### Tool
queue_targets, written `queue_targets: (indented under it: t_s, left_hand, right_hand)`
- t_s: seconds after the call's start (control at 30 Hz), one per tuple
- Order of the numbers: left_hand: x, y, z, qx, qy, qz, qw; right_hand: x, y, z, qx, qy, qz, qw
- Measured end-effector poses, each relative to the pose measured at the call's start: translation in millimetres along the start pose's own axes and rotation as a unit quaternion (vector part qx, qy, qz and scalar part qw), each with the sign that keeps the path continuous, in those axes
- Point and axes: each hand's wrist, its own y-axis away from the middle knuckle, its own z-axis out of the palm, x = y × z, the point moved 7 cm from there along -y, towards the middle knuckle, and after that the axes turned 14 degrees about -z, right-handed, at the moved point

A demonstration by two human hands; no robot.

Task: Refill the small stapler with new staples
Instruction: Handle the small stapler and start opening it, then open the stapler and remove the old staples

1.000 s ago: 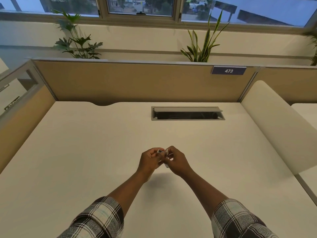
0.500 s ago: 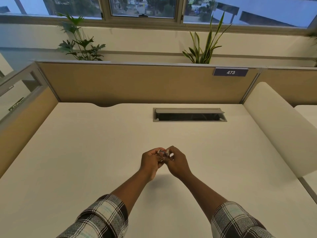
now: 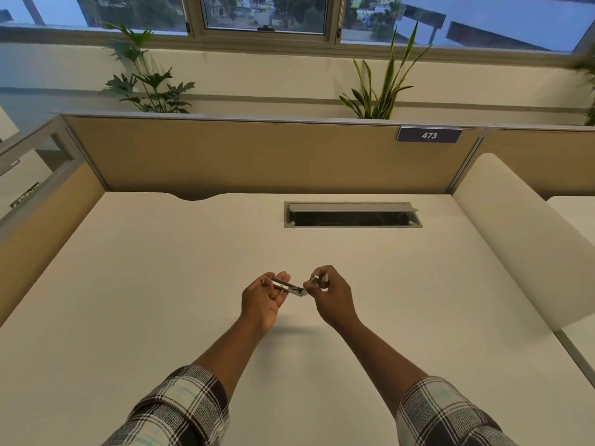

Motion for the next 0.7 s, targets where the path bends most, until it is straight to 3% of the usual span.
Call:
queue_targets:
  t_s: [0.23,0.33,0.43,0.57,0.7]
  left_hand:
    - [-6.3,-4.6,-14.1,-0.012,0.057,-0.026,0.998]
    - [-13.9,-3.3,-18.6,-0.034,0.057,-0.057,0.996]
    - [-21.1,-2.0,-22.1,-0.051,0.033,-0.075,0.995]
    - [-27.4,-1.9,-22.7,-0.059,-0.050,-0.088,0.993]
    - [-30.1,2.5,-20.9,-0.052,-0.282,-0.093,0.953]
  right_hand:
    - [27.7,2.7,-15.8,0.056,-0.103,0.092,0.989]
    - [35.6,2.1,-18.8,0.105,-0.256,0.142,0.951]
    - [39.3,0.4,-20.7,0.116,-0.311,0.163,0.929]
    - [40.5,0.0,-21.5,0.097,-0.299,0.163,0.935]
    - [40.0,-0.7,-21.2,0.054,-0.226,0.141,0.962]
